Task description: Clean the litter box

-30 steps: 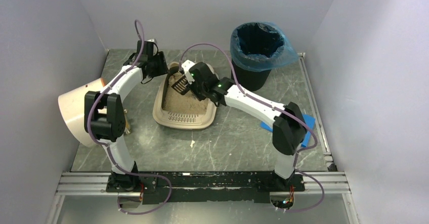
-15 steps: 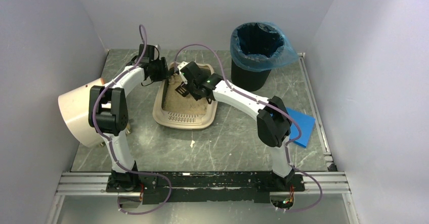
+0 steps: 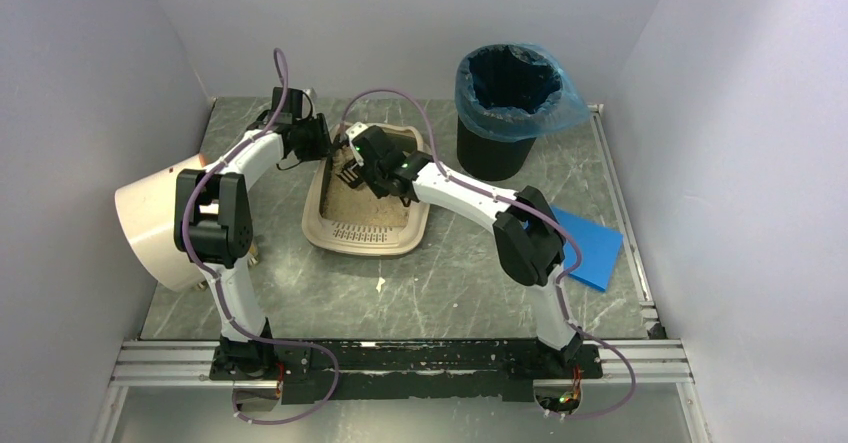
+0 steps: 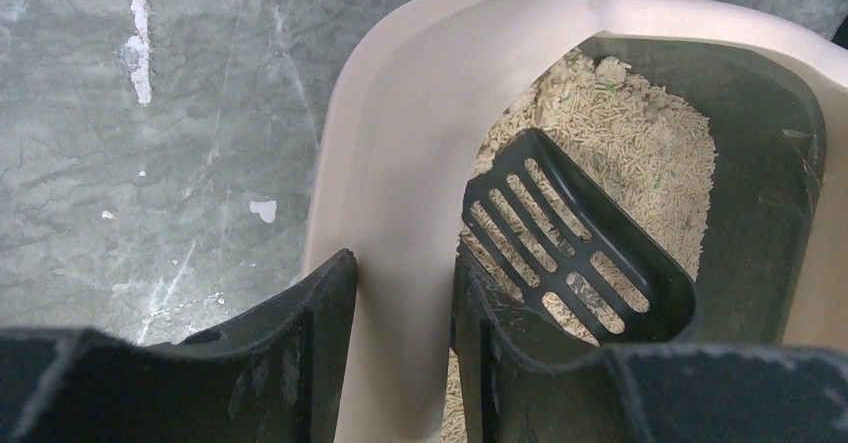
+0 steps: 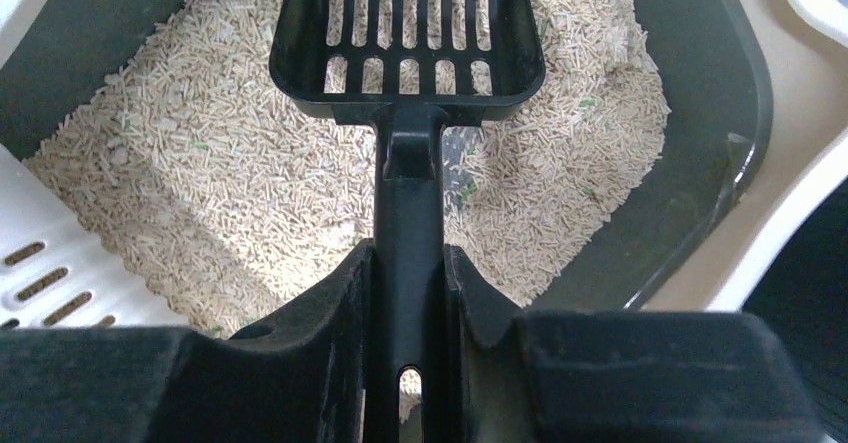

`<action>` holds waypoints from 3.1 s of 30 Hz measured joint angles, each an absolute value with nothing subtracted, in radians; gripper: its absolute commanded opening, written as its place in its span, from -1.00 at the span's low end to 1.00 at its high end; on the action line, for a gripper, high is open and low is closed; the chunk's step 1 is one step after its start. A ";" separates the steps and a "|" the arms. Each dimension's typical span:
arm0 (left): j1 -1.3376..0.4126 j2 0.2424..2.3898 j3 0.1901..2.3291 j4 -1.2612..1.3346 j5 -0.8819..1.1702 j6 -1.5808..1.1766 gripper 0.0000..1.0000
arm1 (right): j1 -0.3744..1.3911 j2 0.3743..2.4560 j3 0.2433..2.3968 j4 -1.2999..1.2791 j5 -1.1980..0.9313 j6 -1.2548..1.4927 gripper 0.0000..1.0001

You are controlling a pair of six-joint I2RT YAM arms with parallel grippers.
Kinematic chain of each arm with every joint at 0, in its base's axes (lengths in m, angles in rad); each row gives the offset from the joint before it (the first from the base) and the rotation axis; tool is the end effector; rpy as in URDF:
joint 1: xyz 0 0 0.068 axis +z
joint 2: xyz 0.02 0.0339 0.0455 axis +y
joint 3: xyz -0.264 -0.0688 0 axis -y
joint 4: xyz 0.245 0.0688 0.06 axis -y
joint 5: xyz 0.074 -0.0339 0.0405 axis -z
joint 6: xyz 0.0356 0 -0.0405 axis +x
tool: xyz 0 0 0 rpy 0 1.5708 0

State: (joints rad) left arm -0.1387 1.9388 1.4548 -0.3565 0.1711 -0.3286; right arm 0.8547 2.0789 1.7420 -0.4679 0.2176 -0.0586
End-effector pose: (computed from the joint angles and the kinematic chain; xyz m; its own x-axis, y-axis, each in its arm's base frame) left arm 0.4275 -0.0658 0.2177 -0.7786 -0.2124 -0.5905 -0.0027 0.9421 -0.3353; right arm 0.3175 0.3532 0.2414 -0.4349 -0.5869 -0.6830 -0.6649 0.7207 -0.1959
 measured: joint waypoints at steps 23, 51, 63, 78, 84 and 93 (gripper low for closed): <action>-0.126 1.939 1.449 -0.340 0.233 -0.348 0.00 | 0.865 2.127 1.722 -0.368 0.324 0.089 -1.00; -0.122 1.937 1.443 -0.327 0.259 -0.369 0.08 | 0.855 1.976 1.291 0.018 0.221 -0.012 -1.00; -0.128 1.928 1.443 -0.328 0.262 -0.384 0.35 | 0.855 1.829 1.203 -0.001 0.221 -0.031 -1.00; -0.137 1.789 1.445 -0.350 0.268 -0.410 0.95 | 0.864 1.615 1.044 -0.029 0.282 -0.057 -1.00; -0.138 1.679 1.417 -0.356 0.231 -0.411 0.95 | 0.934 1.587 0.982 0.022 0.413 -0.163 -1.00; -0.138 1.442 1.290 -0.341 0.142 -0.388 0.95 | 0.988 1.469 0.773 0.268 0.485 -0.241 -1.00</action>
